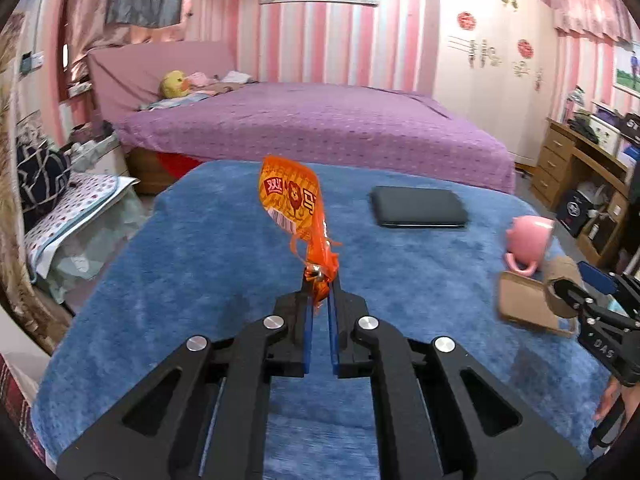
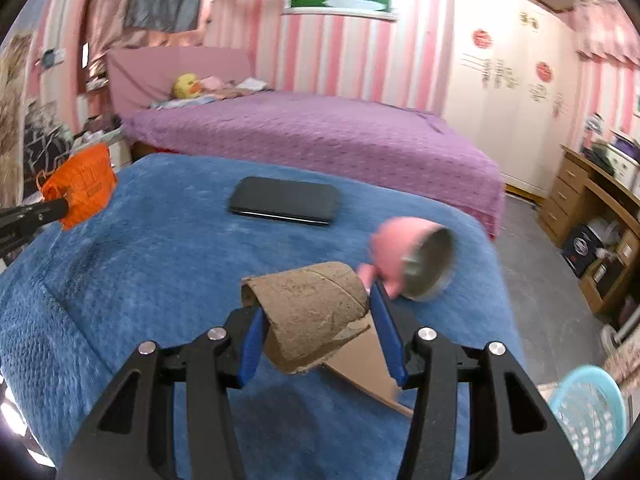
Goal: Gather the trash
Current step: 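Carry bag and tube over the blue basket while opening the left tool to drop the bag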
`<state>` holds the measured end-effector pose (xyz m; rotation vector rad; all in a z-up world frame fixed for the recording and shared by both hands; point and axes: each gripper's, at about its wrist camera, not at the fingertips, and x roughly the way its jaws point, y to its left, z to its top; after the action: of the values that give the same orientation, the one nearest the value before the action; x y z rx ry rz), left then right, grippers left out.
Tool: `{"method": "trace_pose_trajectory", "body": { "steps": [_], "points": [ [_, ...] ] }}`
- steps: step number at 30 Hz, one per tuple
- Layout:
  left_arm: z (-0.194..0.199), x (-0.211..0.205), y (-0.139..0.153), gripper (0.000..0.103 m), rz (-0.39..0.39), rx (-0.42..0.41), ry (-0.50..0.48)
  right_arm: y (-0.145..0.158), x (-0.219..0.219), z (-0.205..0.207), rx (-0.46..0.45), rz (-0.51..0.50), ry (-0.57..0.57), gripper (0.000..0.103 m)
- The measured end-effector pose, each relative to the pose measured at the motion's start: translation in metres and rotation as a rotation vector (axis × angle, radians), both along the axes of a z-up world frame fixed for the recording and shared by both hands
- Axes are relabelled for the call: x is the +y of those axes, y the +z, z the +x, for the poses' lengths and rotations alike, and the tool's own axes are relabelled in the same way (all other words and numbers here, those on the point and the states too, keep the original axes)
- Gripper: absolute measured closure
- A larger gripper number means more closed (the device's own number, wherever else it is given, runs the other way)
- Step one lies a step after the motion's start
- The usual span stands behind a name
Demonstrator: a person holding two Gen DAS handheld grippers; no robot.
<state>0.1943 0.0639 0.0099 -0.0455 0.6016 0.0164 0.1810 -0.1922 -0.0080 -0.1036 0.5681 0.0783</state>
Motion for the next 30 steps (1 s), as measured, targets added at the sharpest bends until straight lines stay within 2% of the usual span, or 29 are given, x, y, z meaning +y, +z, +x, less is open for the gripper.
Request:
{"method": "trace_pose_trajectory", "body": {
  "steps": [7, 17, 24, 30],
  "points": [
    [-0.010, -0.047, 0.000, 0.098, -0.013, -0.002, -0.078, 0.008, -0.071, -0.047, -0.042, 0.015, -0.152, 0.054],
    [-0.018, -0.093, -0.018, 0.098, 0.054, 0.014, -0.135, -0.006, -0.134, -0.063, -0.032, 0.044, -0.249, 0.056],
    [-0.014, -0.103, -0.025, 0.098, 0.042, 0.038, -0.150, -0.016, -0.156, -0.059, -0.005, 0.088, -0.271, 0.065],
    [-0.014, -0.108, -0.028, 0.098, 0.080, 0.034, -0.155, -0.024, -0.154, -0.053, 0.016, 0.086, -0.247, 0.065]
  ]
}}
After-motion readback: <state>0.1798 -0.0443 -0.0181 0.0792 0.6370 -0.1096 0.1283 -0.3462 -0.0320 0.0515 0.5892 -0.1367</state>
